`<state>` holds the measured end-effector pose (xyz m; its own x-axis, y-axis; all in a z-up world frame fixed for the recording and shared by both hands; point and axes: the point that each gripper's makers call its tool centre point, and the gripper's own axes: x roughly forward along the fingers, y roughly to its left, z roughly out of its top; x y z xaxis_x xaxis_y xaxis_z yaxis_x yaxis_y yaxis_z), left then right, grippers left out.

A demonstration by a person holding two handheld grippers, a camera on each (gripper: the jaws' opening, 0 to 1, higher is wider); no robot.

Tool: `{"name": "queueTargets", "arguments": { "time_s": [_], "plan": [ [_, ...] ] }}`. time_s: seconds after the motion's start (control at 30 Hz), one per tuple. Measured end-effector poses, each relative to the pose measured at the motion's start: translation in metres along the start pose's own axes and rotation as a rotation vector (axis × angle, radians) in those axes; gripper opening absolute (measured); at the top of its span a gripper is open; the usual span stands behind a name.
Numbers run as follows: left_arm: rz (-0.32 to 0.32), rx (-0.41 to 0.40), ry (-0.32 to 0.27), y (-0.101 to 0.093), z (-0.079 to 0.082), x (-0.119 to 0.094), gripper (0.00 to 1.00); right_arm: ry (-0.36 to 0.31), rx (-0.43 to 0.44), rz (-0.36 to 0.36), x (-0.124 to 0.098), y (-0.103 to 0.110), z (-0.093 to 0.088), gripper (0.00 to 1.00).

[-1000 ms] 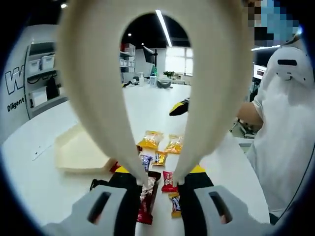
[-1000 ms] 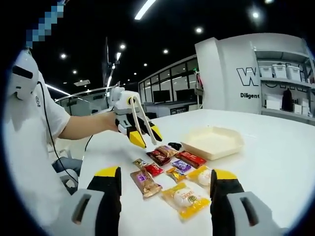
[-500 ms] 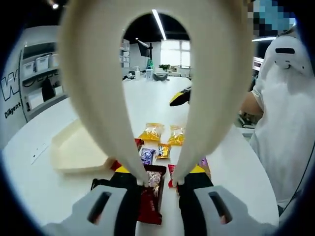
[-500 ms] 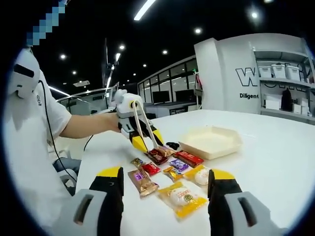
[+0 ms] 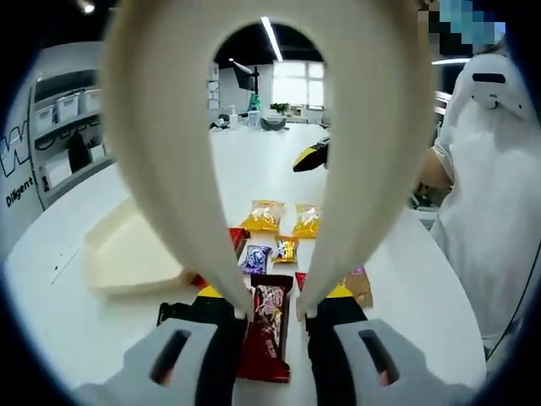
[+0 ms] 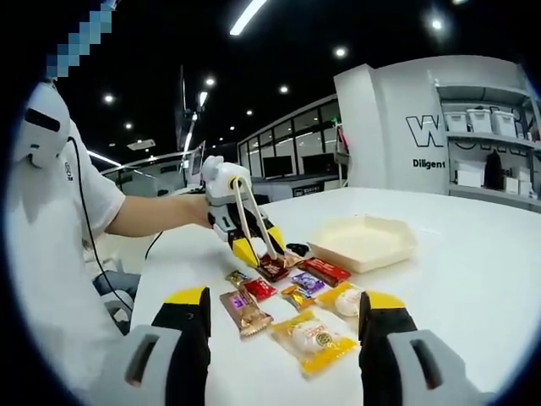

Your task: Place the target food into the container with the food tongs after gripping and lifting it, then release it inside without dropping or visibly crushing the food.

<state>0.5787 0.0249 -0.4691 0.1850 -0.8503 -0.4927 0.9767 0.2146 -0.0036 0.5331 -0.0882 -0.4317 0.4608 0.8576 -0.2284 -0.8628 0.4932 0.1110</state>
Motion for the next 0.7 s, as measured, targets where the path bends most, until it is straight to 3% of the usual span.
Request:
{"name": "queueTargets", "arguments": {
  "time_s": [0.7],
  "plan": [
    [0.010,0.036,0.053,0.005,-0.013,0.008,0.28,0.001,0.013,0.005,-0.002,0.000,-0.007,0.70]
  ]
}}
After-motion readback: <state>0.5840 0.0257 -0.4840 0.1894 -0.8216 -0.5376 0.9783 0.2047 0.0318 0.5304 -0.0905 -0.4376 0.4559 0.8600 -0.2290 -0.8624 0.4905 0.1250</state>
